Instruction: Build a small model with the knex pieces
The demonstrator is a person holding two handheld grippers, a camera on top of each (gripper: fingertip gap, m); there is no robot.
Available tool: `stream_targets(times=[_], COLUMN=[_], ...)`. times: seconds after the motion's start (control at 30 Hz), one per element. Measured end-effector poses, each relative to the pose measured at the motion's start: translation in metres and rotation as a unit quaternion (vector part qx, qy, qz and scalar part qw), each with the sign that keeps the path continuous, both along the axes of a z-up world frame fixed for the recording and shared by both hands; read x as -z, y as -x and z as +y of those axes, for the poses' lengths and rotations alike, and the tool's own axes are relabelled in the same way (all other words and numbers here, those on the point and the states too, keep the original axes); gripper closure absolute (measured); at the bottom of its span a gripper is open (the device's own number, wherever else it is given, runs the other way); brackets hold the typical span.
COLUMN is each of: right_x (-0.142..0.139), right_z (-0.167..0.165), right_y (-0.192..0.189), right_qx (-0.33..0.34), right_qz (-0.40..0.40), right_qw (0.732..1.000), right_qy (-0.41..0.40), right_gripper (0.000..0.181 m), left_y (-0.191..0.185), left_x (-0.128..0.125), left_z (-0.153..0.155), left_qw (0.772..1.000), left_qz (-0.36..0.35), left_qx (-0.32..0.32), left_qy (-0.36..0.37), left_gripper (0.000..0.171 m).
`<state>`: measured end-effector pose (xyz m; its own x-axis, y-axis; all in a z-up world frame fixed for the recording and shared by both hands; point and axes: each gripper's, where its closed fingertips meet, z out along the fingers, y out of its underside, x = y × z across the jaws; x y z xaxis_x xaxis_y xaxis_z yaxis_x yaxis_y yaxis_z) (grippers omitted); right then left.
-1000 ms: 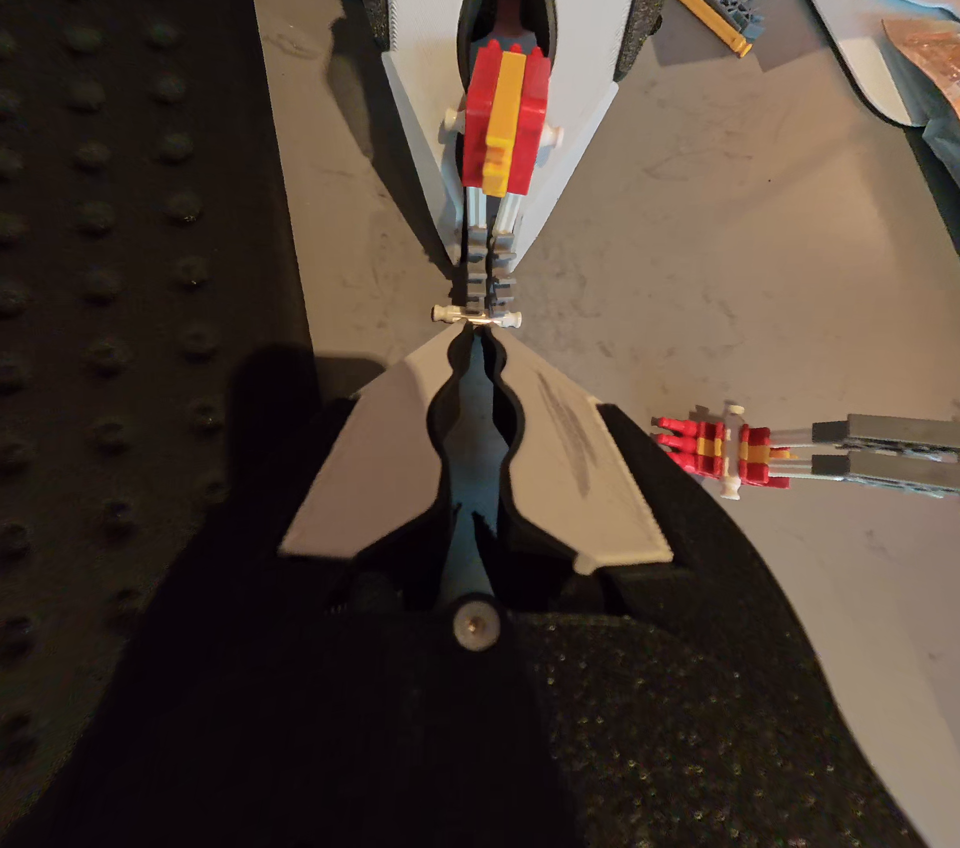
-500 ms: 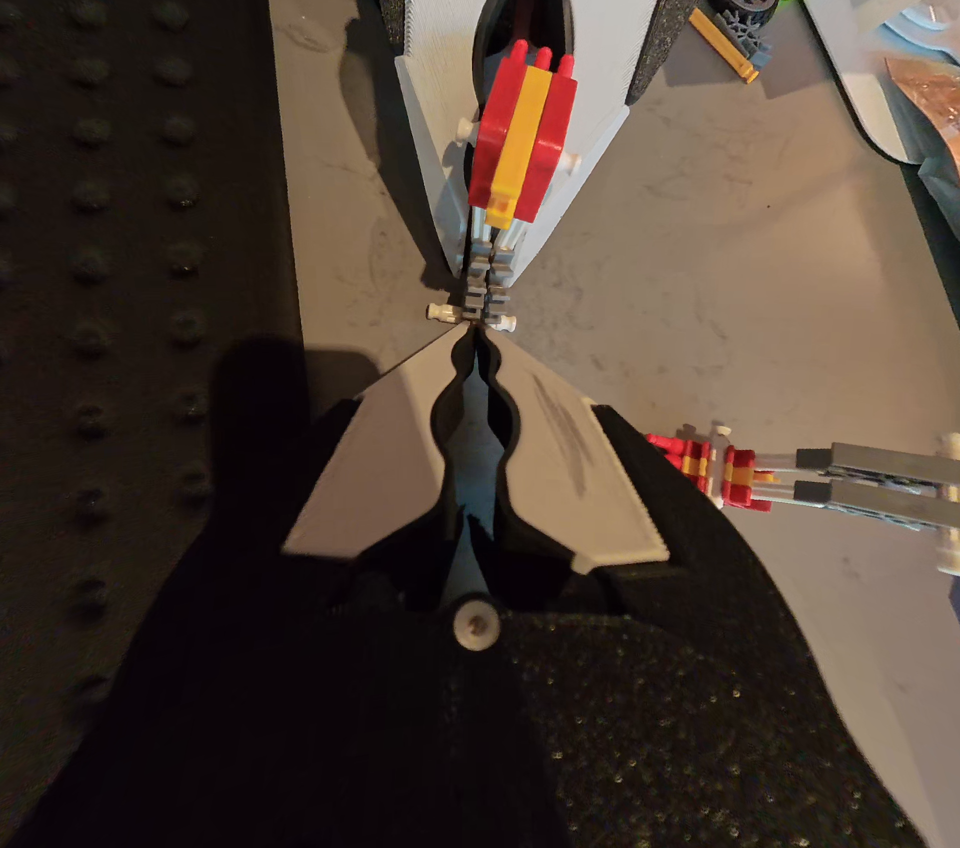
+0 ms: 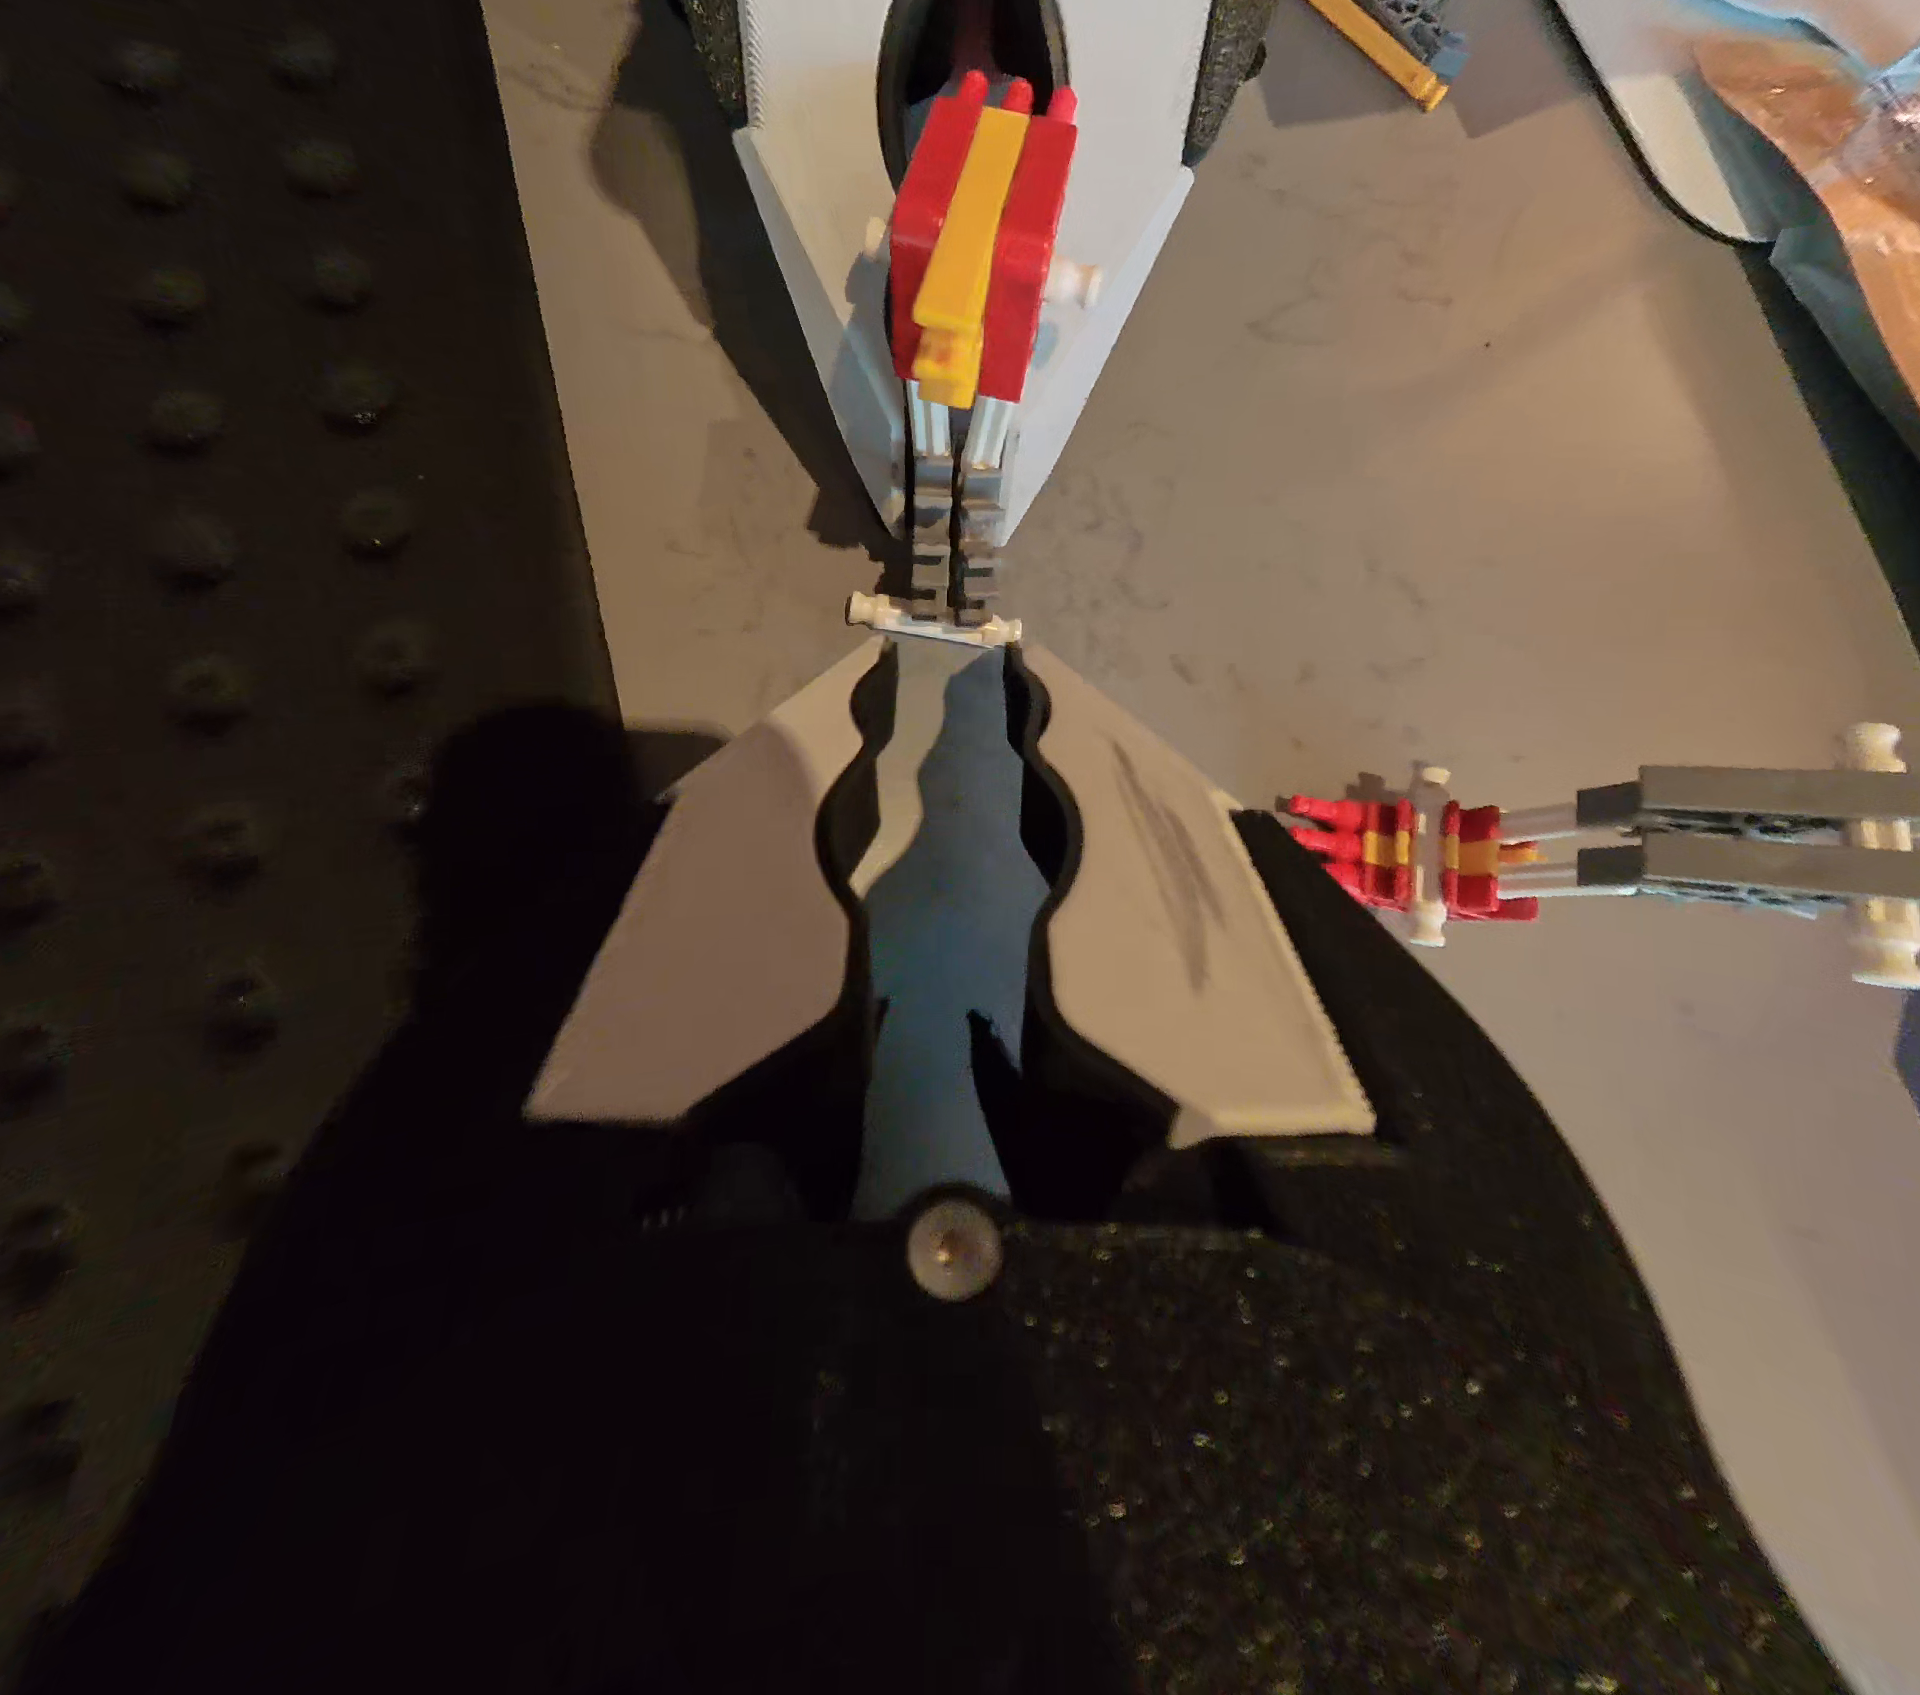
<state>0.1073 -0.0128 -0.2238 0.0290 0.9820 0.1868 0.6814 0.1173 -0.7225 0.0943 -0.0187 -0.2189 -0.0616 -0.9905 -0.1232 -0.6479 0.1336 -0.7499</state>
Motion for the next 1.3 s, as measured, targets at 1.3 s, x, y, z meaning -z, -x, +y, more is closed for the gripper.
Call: stream_targets(times=[1.3], right_x=[-0.017], right_z=[0.002], right_y=[-0.004], right_qx=[0.021], right_qz=[0.034], right_qw=[0.999], right_qy=[0.016], right_gripper=[0.154], left_y=[-0.020], left_x=[-0.005], left_z=[-0.002], left_qw=[1.000], left_qz=[-0.012], left_qx=[-0.008], left_qy=[0.005], left_gripper=[0.159])
